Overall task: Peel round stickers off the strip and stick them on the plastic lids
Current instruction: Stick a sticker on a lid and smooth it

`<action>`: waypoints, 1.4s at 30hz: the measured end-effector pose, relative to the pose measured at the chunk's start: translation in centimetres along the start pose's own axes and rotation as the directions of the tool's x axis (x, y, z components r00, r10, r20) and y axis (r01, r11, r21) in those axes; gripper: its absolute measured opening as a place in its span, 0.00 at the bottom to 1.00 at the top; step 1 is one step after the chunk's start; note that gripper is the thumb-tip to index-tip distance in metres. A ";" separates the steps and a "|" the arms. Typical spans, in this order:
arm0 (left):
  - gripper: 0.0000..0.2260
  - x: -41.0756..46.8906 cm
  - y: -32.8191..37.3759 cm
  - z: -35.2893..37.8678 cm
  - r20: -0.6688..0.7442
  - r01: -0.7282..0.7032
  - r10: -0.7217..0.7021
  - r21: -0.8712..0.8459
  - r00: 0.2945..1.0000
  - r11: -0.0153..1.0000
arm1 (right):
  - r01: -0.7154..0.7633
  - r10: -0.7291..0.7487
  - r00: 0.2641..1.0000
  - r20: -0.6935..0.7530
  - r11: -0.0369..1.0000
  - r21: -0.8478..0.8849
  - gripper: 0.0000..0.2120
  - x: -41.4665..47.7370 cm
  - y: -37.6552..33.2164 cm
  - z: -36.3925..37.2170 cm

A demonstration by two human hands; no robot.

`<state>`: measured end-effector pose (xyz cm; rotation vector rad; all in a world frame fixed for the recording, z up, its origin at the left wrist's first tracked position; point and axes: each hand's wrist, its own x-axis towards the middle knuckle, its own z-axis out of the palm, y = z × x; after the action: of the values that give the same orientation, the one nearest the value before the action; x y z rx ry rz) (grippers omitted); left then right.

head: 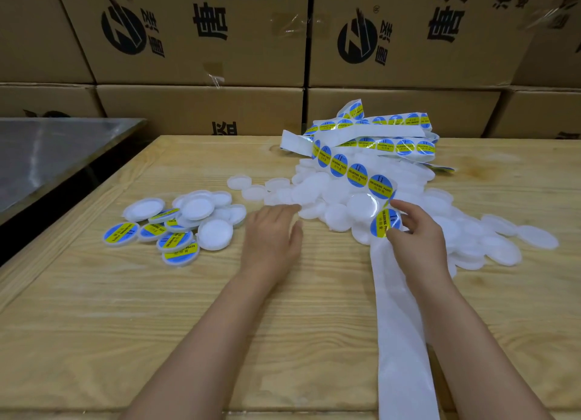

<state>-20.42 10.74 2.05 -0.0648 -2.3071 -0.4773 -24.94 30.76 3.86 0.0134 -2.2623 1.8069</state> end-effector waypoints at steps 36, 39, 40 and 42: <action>0.04 -0.7 4.5 1.2 0.163 0.225 -0.158 -0.605 0.974 0.764 | 0.012 -0.021 0.984 0.177 0.999 0.052 0.16 -2.5 -1.9 1.6; 0.06 -0.4 4.8 1.0 0.164 0.279 -0.231 -0.690 0.959 0.668 | -0.010 0.004 0.992 0.124 0.999 0.046 0.12 -2.2 -1.5 1.4; 0.07 -0.3 4.8 0.9 0.181 0.313 -0.269 -0.722 0.946 0.617 | -0.017 0.013 0.994 0.107 0.999 0.036 0.11 -2.1 -1.3 1.4; 0.09 0.0 4.6 0.7 0.232 0.373 -0.325 -0.786 0.917 0.492 | -0.045 0.042 0.997 0.063 0.998 0.049 0.08 -1.9 -1.0 1.2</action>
<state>-20.00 15.27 3.08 -0.0555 -1.9253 -1.7787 -23.19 29.10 4.22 0.0301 -2.2747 1.9109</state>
